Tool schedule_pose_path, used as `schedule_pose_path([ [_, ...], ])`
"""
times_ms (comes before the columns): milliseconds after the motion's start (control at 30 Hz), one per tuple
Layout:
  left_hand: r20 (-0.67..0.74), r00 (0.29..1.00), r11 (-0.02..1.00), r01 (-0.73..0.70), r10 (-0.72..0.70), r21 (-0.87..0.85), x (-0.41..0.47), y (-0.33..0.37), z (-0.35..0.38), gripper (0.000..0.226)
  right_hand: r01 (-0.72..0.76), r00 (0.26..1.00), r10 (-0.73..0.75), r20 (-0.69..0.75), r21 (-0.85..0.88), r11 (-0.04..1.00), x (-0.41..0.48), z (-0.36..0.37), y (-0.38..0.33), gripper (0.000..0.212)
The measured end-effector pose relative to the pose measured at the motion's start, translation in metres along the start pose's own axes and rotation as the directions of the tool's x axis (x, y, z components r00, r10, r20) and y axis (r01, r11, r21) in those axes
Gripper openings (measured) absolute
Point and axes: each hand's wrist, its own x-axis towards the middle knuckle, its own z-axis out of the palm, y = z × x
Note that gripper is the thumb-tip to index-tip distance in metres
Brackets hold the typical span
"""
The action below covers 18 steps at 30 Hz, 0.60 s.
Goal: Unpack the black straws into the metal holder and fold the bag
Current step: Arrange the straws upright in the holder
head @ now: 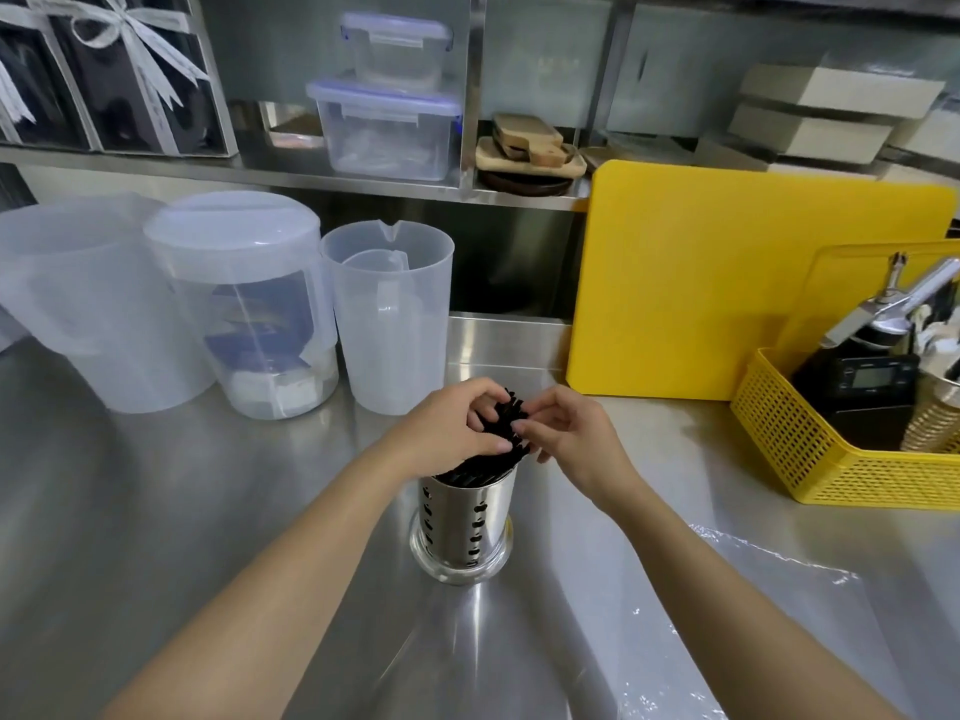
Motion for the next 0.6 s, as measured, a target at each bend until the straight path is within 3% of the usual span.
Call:
schedule_pose_path([
  [167,0.052,0.996,0.994,0.074,-0.079,0.081,0.012,-0.005,-0.008,0.057,-0.006,1.0,0.007,-0.005,0.083,0.997,0.01,0.005,0.002,0.018],
  [267,0.034,0.994,0.992,0.104,-0.107,0.077,0.019,-0.006,-0.014,0.051,-0.029,0.999,0.032,-0.024,0.125,0.992,0.016,0.007,0.005,0.019],
  [400,0.136,0.985,0.994,0.112,-0.109,-0.017,0.026,-0.005,-0.021,0.047,-0.076,0.997,0.08,-0.014,0.162,0.984,0.023,0.008,0.008,0.027],
  [600,0.131,0.99,0.995,0.035,-0.047,0.088,0.037,-0.003,-0.031,0.016,-0.083,0.996,0.075,0.056,0.144,0.986,0.03,0.014,0.01,0.004],
])
